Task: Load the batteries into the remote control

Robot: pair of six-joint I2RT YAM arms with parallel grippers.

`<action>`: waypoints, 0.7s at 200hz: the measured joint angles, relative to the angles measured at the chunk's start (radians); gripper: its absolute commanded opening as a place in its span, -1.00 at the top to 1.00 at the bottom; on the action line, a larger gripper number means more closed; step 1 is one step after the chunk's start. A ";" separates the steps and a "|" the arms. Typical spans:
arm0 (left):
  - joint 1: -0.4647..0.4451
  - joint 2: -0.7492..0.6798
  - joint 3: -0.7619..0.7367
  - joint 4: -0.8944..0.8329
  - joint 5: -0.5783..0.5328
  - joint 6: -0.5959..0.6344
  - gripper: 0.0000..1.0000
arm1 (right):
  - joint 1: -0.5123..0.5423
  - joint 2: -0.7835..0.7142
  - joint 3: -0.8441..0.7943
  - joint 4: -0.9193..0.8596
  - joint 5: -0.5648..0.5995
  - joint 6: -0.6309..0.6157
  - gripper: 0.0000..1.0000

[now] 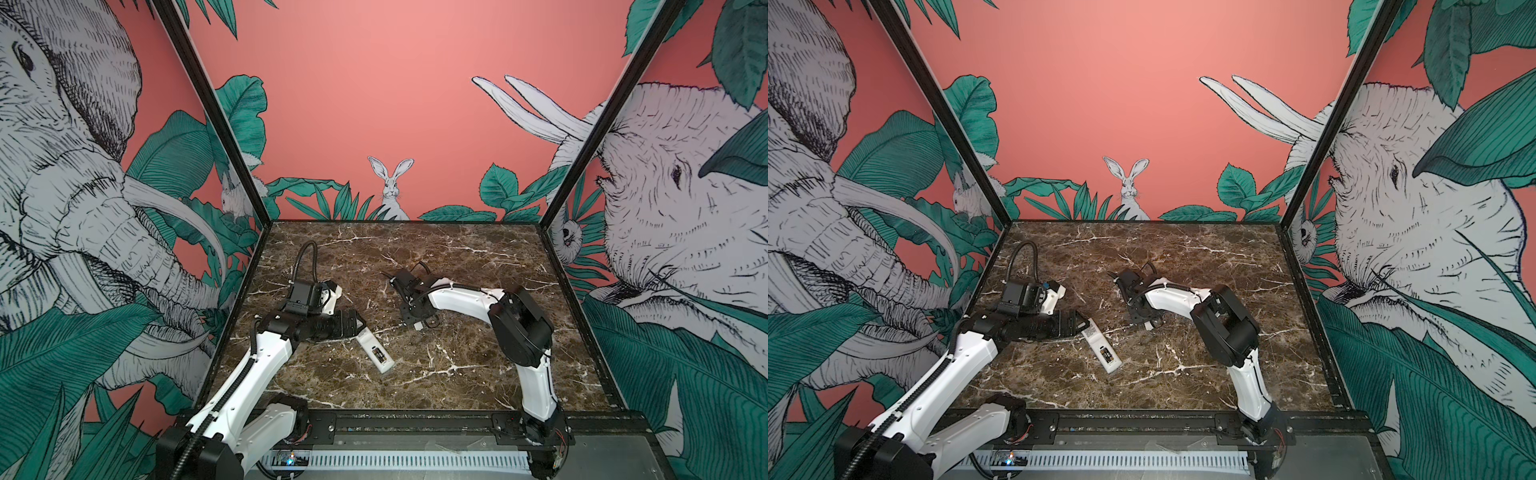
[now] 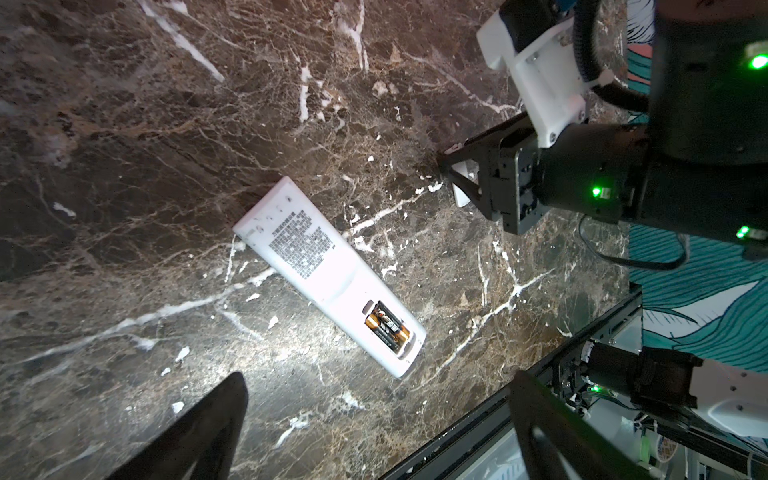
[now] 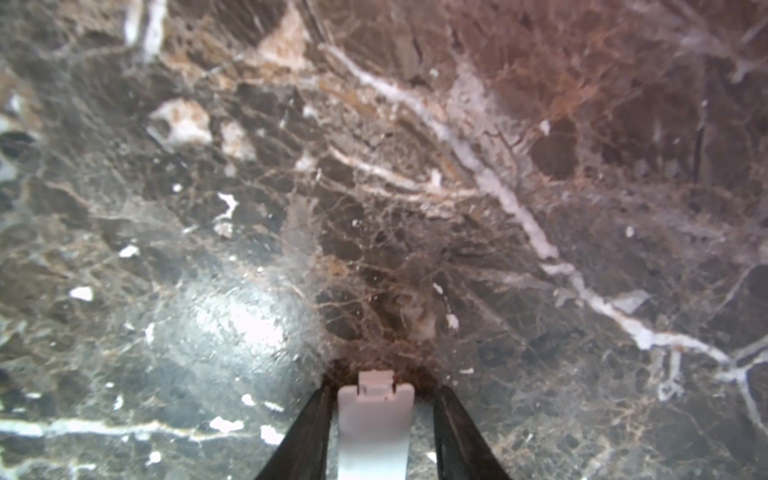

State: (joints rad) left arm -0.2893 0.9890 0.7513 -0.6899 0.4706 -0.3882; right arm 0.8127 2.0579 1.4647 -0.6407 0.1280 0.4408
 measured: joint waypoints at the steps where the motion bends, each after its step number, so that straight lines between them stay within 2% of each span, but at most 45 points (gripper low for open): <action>1: 0.000 0.000 0.000 0.000 0.001 0.000 -0.99 | 0.000 0.000 0.000 0.000 0.000 0.000 0.26; 140: 0.000 0.000 0.000 0.004 0.047 0.000 -0.99 | -0.001 0.004 0.002 0.015 0.007 -0.042 0.54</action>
State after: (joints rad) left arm -0.2890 0.9890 0.7509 -0.6861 0.5179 -0.3885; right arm 0.8120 2.0617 1.4666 -0.6258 0.1349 0.3985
